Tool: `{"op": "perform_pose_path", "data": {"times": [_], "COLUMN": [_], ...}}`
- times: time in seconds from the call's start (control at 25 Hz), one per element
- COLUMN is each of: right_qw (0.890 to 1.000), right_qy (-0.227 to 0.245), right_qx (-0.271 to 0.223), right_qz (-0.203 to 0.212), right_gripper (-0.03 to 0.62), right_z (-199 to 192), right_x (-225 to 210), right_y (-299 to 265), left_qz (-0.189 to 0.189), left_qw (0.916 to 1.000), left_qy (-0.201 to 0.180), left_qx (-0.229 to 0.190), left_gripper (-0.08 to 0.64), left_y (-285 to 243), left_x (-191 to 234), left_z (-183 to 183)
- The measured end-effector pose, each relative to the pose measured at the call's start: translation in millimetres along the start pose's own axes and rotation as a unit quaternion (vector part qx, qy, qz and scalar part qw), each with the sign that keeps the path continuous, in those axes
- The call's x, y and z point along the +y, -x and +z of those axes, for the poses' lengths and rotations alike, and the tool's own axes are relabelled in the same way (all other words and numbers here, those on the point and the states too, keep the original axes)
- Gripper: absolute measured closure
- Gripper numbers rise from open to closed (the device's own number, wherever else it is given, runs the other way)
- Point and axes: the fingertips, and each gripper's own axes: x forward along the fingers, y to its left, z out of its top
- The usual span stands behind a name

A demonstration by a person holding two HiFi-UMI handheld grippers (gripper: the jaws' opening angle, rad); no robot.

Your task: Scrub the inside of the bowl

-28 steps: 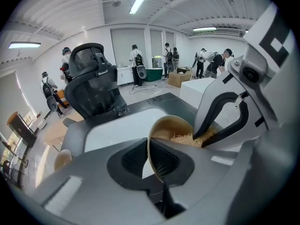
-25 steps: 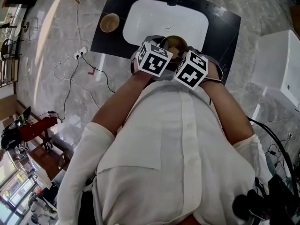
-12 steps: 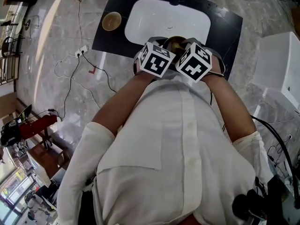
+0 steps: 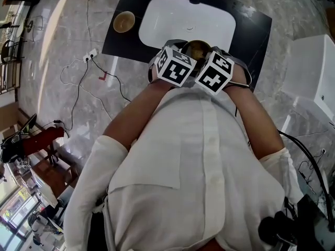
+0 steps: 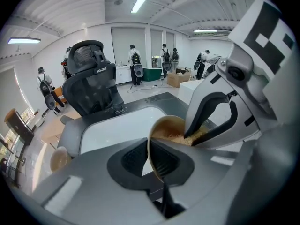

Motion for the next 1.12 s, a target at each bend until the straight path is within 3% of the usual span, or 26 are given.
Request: {"op": "perform_pose_path", "data": {"times": [0.16, 0.28, 0.4, 0.56, 0.68, 0.84, 1.12], "right_qw": [0.998, 0.996, 0.997, 0.999, 0.999, 0.999, 0.991], "right_qy": [-0.014, -0.034, -0.038, -0.015, -0.008, -0.024, -0.084], "right_qx": [-0.017, -0.047, -0.061, -0.039, -0.023, -0.019, -0.077], "right_qz": [0.053, 0.062, 0.033, -0.027, -0.043, -0.014, 0.068], "right_gripper": [0.541, 0.541, 0.541, 0.541, 0.541, 0.541, 0.541], "right_z": [1.1, 11.0, 14.3, 8.1, 1.0, -8.8, -9.2], "right_x": [13.3, 9.9, -3.0, -22.6, -24.7, -9.9, 10.8], "right_y": [-6.4, 1.3, 8.1, 8.1, 11.7, 10.1, 14.2], "left_qz": [0.001, -0.003, -0.007, -0.009, -0.01, -0.001, 0.013], "left_qw": [1.0, 1.0, 1.0, 0.9998, 0.9998, 0.9997, 0.9999], "left_qy": [-0.001, 0.005, 0.002, -0.014, -0.012, -0.022, -0.009], "left_qx": [0.0, 0.002, 0.002, 0.01, 0.011, 0.012, 0.006], "left_gripper": [0.545, 0.548, 0.549, 0.549, 0.549, 0.548, 0.546], "left_y": [-7.0, -6.5, -6.2, -9.8, -9.2, -7.8, -5.0], "left_x": [2.7, 3.5, -2.1, -7.7, -9.5, -4.7, 9.1], "left_z": [0.8, 1.7, 1.7, -2.3, -4.4, -5.1, -2.0]}}
